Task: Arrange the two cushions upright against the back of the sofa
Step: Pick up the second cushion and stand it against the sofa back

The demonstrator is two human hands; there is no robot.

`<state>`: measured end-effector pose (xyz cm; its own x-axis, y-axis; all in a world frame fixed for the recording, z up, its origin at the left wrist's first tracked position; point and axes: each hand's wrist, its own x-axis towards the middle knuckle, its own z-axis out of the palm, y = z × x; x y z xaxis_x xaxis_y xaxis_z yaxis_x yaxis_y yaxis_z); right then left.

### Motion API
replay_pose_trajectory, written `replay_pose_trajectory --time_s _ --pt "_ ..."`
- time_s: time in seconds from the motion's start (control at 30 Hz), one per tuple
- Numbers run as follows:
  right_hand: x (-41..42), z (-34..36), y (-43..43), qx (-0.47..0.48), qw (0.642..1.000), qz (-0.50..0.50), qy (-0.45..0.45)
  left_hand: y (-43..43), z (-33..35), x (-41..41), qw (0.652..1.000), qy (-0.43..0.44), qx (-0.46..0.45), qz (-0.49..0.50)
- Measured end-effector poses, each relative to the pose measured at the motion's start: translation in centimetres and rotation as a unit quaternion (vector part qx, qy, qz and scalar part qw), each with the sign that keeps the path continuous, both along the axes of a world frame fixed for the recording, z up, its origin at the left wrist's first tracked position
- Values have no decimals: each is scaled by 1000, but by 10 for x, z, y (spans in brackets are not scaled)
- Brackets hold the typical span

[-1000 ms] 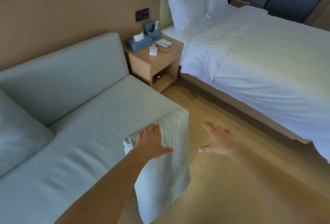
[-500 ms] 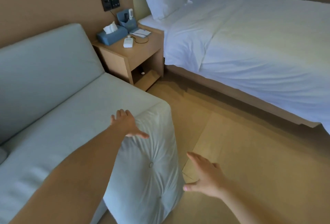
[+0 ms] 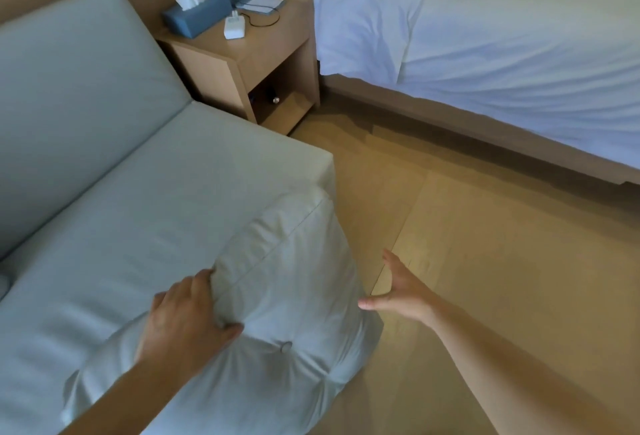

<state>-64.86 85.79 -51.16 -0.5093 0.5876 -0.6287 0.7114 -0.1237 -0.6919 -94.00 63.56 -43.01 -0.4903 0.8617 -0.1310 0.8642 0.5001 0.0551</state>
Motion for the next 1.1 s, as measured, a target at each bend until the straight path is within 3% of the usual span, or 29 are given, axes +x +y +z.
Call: replay_pose_trajectory --time_s 0.17,0.27,0.4,0.57,0.7,0.8,0.9,0.97,1.03,1.1 --pt "-61 17 8 -21 979 204 15 -77 -7 -5 996 21 76 48" --pt "-96 18 -1 -32 960 277 32 -102 -10 -3 988 24 140 62" --pt "-118 8 -17 -30 965 257 43 -123 -10 -3 988 24 146 50" --pt "-126 32 -40 -10 984 153 92 -135 15 -21 992 -64 31 104" --pt "-141 97 -46 33 981 154 117 -146 75 -43 987 -112 -28 114" --pt "-165 169 -55 104 970 184 117 -129 164 -53 996 -24 55 62" --pt "-195 244 -74 225 935 252 112 -70 284 -35 986 69 125 -86" --pt "-213 296 -88 303 899 296 110 -26 346 -19 973 129 36 -188" --pt "-229 349 -96 359 865 335 105 4 375 -22 964 137 -149 -174" --pt "-243 397 -96 400 835 366 98 16 399 -33 952 143 -243 -122"
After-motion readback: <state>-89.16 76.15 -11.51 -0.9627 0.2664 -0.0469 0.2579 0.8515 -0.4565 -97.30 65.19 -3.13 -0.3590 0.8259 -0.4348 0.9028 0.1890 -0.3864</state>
